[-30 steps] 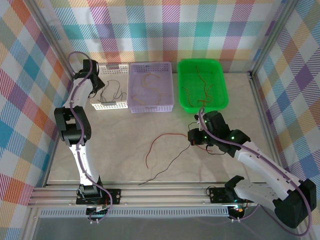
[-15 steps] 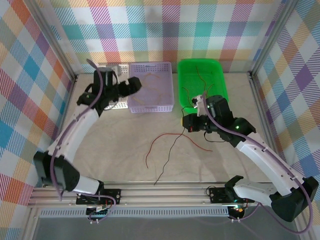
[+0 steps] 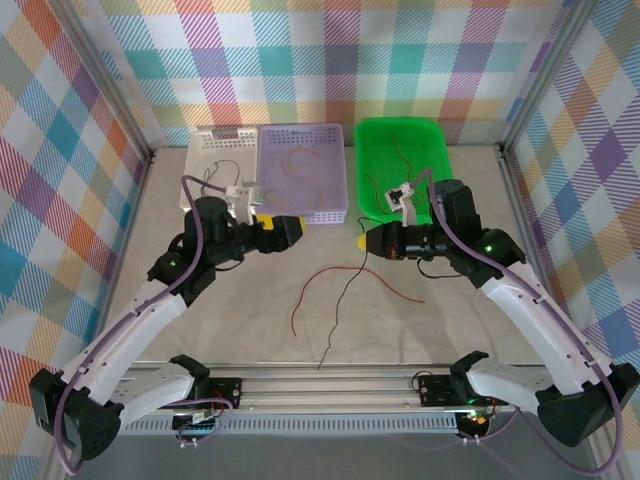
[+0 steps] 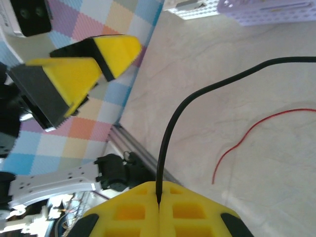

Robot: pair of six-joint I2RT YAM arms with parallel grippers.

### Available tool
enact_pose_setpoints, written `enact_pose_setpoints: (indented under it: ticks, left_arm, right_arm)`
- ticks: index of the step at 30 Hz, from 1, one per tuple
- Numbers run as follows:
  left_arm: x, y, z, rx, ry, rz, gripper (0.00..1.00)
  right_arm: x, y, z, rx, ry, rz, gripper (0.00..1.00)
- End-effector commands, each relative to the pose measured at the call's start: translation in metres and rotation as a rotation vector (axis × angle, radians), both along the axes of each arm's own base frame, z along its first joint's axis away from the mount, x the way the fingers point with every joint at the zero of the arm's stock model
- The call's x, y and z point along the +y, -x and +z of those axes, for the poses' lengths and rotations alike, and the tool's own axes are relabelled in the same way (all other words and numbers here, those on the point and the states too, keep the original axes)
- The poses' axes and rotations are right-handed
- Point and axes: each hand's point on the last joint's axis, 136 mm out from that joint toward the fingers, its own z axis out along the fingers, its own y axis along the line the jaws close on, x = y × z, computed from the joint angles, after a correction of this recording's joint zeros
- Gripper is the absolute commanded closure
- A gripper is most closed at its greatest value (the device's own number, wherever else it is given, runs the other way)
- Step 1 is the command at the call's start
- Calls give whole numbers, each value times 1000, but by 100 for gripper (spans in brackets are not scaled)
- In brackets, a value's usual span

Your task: Untangle the cables

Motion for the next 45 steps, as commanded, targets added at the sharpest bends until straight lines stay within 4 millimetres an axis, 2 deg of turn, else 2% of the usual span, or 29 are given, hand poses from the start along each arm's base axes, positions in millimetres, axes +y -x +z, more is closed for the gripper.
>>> enact_pose_setpoints:
  ticks: [1, 6, 15, 19, 25, 30, 32, 35, 38, 43, 44, 45]
  left_arm:
    - [-19, 20, 22, -77, 81, -103, 5]
    - [-38, 44, 17, -67, 122, -200, 5]
    - [-67, 88, -7, -34, 135, -332, 5]
    - [-77, 100, -8, -33, 157, -366, 5]
    - [-93, 114, -4, -36, 193, -412, 4]
    - [-105, 116, -7, -35, 180, -426, 6]
    - [-110, 117, -10, -31, 172, -438, 10]
    - [-115, 118, -13, -26, 152, -444, 22]
    - [-111, 116, -11, -37, 143, -421, 46]
    - [-102, 118, 0, -62, 145, -397, 67]
    - [-102, 118, 1, -64, 147, -395, 73]
    - [-101, 118, 2, -65, 149, -392, 83]
  right_arm:
    - [5, 18, 31, 13, -108, 69, 100]
    - [6, 22, 37, 25, -127, 80, 100]
    - [13, 2, 46, 45, -141, 60, 100]
    - [20, -6, 50, 53, -152, 71, 100]
    - [27, -13, 43, 89, -170, 84, 100]
    - [30, -11, 41, 109, -191, 103, 100]
    - [30, -11, 41, 111, -192, 107, 100]
    - [29, -9, 40, 110, -190, 113, 100]
    - [29, -9, 34, 116, -179, 112, 100]
    - [27, -10, 17, 127, -153, 100, 100]
    - [27, -10, 16, 125, -152, 99, 100]
    - [27, -10, 13, 129, -148, 97, 100]
